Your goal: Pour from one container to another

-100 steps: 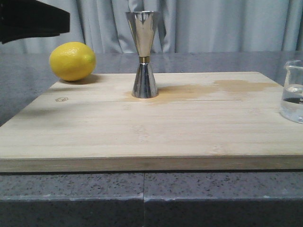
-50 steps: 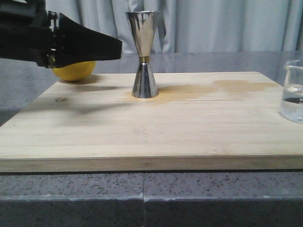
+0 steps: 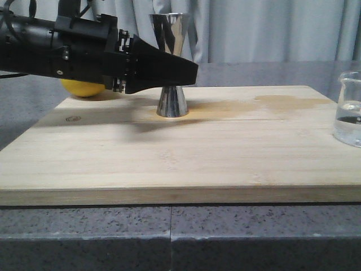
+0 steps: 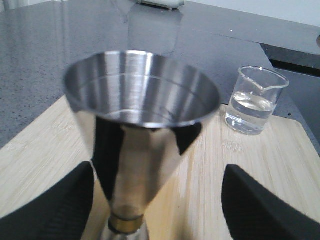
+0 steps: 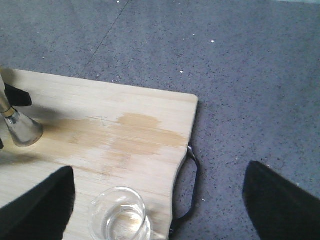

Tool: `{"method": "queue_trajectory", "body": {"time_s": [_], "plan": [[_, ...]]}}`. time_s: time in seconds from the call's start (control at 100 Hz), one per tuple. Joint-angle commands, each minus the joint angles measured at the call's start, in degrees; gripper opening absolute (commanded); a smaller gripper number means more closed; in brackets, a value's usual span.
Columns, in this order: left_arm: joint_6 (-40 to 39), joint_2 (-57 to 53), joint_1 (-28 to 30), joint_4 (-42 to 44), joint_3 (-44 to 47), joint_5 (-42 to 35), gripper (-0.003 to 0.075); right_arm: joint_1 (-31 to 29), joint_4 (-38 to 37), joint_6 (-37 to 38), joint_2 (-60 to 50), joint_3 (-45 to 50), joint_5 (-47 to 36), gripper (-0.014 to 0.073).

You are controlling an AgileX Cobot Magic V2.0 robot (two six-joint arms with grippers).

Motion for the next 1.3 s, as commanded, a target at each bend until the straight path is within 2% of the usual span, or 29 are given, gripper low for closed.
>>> {"method": "queue_trajectory", "body": {"time_s": [0.0,0.24,0.54,0.73,1.29], "plan": [[0.11,-1.87,-0.48,-4.53,-2.16,6.50,0.0494,-0.12,1.38,-0.42,0.03,-2.08,-3.89,0.0617],[-0.09,-1.74,-0.48,-4.53,-2.17,6.38,0.0480,-0.12,1.38,-0.42,0.03,-2.08,-3.89,0.0617],[-0.09,-1.74,-0.48,-4.53,-2.17,6.29,0.0224,-0.12,1.38,-0.42,0.03,-2.08,-3.89,0.0617],[-0.09,-1.74,-0.48,-4.53,-2.17,6.29,0.0125,-0.12,1.38,-0.42,0.03,-2.08,-3.89,0.0617],[2.92,-1.74,-0.48,-4.53,-2.38,6.29,0.0006,-0.12,1.38,-0.42,0.03,-2.08,-3.71,0.0617]]}}
